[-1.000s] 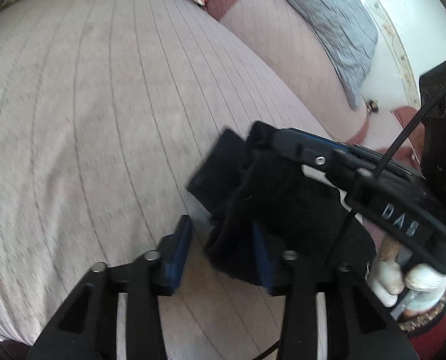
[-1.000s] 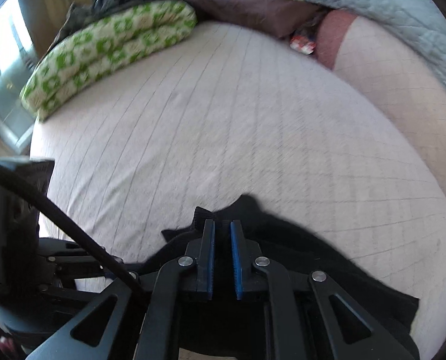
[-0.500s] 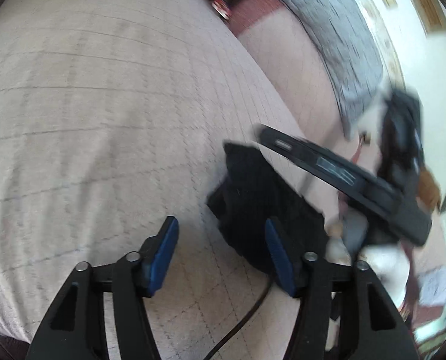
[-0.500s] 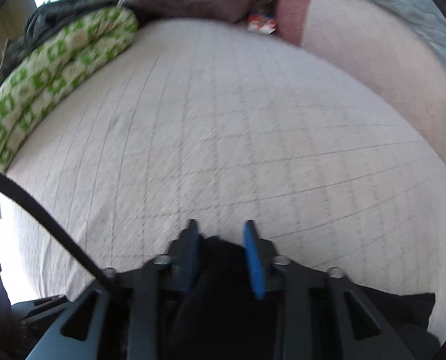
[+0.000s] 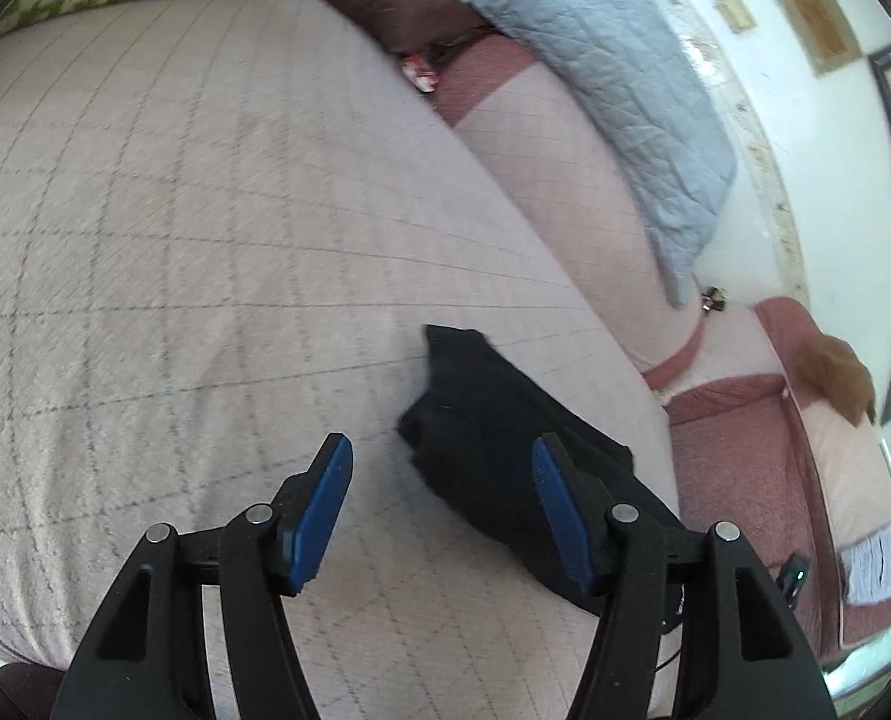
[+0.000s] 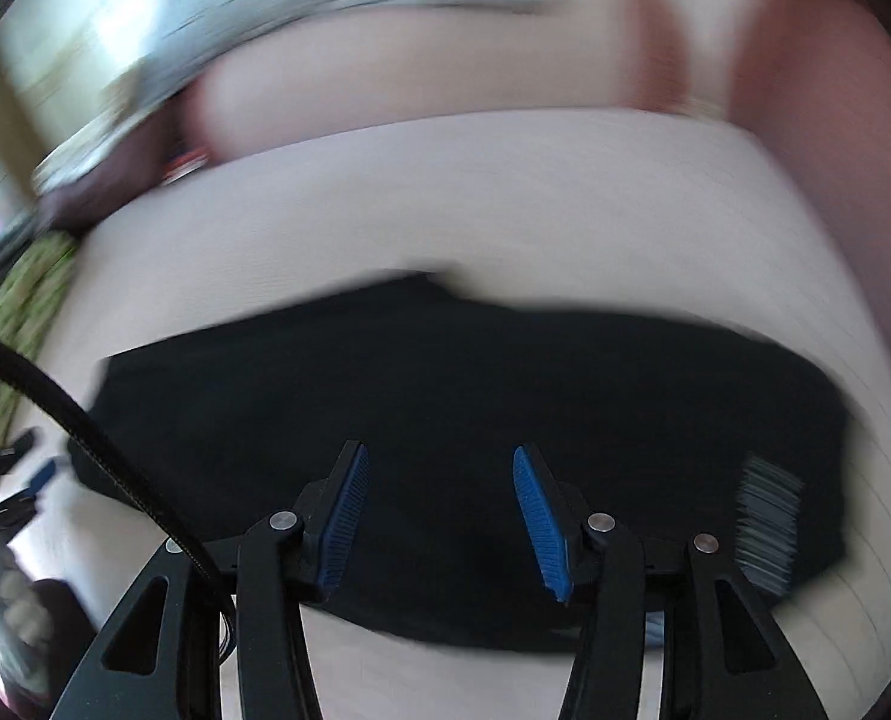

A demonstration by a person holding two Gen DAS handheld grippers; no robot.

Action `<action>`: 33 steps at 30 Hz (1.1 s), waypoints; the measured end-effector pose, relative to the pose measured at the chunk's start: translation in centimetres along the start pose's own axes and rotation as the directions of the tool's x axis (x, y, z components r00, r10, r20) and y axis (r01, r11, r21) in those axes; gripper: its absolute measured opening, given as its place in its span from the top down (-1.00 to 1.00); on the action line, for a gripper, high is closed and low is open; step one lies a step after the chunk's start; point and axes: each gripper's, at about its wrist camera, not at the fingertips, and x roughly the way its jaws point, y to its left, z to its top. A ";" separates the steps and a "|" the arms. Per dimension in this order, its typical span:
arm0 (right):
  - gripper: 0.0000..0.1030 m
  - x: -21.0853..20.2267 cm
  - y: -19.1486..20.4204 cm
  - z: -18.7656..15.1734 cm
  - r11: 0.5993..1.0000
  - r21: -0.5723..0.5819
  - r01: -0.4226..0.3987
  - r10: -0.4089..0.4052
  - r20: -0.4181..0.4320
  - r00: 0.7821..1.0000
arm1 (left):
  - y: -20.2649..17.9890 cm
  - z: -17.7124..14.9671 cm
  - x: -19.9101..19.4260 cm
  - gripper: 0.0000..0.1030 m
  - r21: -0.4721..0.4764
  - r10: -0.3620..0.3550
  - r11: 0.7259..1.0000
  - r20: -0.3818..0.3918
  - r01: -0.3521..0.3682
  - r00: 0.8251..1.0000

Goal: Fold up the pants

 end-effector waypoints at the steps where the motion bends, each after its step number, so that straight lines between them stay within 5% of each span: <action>1: -0.06 -0.9 -2.4 -0.6 0.999 0.044 0.026 -0.027 0.014 1.000 | -0.3 -0.1 0.2 -0.19 0.014 -0.004 1.000 -0.004 0.004 1.000; 6: 0.08 -3.8 -12.0 -3.0 0.949 0.316 0.017 -0.033 0.047 0.998 | -1.3 -0.7 1.1 -0.19 0.069 0.006 0.998 -0.044 -0.003 0.999; 14: 0.11 0.6 -11.9 -2.3 0.930 0.364 -0.041 0.043 0.004 0.999 | -2.4 -2.2 2.5 -0.20 0.159 0.075 0.986 -0.099 -0.058 0.992; 16: 0.33 1.1 -12.5 -2.4 0.916 0.393 -0.075 0.073 0.018 0.997 | -2.3 -2.4 2.9 -0.20 0.158 0.085 0.985 -0.116 -0.066 0.990; 17: 0.64 0.9 -13.2 -2.6 0.898 0.420 -0.129 0.126 0.035 0.991 | -2.1 -2.4 2.9 -0.20 0.153 0.086 0.986 -0.121 -0.067 0.989; 19: 0.73 0.2 -13.5 -3.1 0.881 0.445 -0.161 0.152 0.056 0.987 | -1.9 -2.3 2.8 -0.21 0.143 0.080 0.988 -0.121 -0.062 0.989; 26: 0.79 -3.1 -13.8 -5.5 0.876 0.472 -0.098 0.105 0.011 0.994 | -1.7 -2.2 2.6 -0.21 0.128 0.056 0.991 -0.127 -0.040 0.990; 29: 0.50 -2.1 -13.6 -5.6 0.882 0.472 0.004 0.044 -0.091 0.995 | -2.5 -2.6 2.5 -0.21 0.151 0.071 0.987 -0.123 -0.052 0.990; 33: 0.48 -4.2 -11.1 -4.1 0.926 0.368 0.086 -0.062 -0.076 0.995 | -5.1 -3.2 2.2 -0.28 0.186 0.050 0.982 -0.134 -0.025 0.990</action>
